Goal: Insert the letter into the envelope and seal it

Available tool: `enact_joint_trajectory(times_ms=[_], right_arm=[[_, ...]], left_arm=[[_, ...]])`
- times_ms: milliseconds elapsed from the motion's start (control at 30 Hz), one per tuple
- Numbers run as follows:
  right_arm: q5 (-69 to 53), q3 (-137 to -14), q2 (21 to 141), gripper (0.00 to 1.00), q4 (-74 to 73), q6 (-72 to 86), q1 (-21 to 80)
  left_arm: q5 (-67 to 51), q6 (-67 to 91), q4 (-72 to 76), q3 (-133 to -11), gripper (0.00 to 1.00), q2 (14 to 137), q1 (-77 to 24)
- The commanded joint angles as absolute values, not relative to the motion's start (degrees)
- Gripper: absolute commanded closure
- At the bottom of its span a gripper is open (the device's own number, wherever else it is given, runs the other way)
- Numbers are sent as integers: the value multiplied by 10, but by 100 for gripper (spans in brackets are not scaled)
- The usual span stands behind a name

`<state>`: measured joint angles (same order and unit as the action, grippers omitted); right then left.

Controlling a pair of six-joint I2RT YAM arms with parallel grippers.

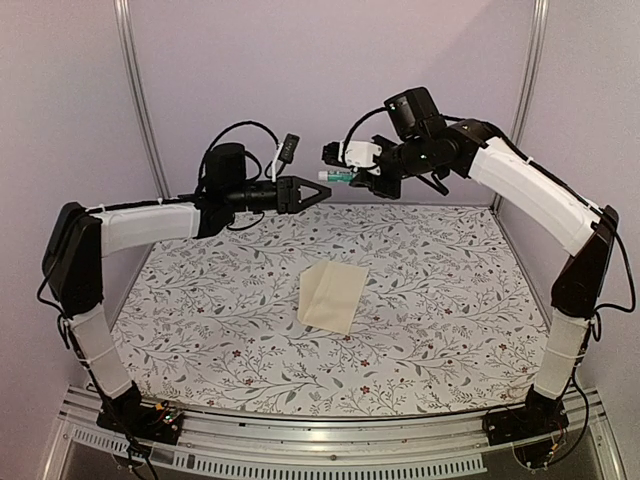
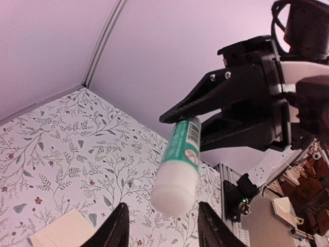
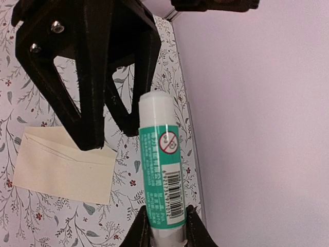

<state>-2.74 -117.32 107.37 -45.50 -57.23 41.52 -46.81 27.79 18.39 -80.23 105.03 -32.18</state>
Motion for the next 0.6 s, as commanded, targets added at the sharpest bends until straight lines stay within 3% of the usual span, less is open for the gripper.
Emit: enact_joint_trajectory(times_ms=[0,233,567], right_arm=[[-104,-1198,1085,96,-415,-399,393],[-255,-1204,1091,98,-385,-187,356],[-337,-1207,1102,99,-352,-89,356]], left_arm=[[-304,321,460,-700,51,984,-334],[-197,332,567,-702,48,1013,-376],[-213,386,625,-752,44,1074,-399]])
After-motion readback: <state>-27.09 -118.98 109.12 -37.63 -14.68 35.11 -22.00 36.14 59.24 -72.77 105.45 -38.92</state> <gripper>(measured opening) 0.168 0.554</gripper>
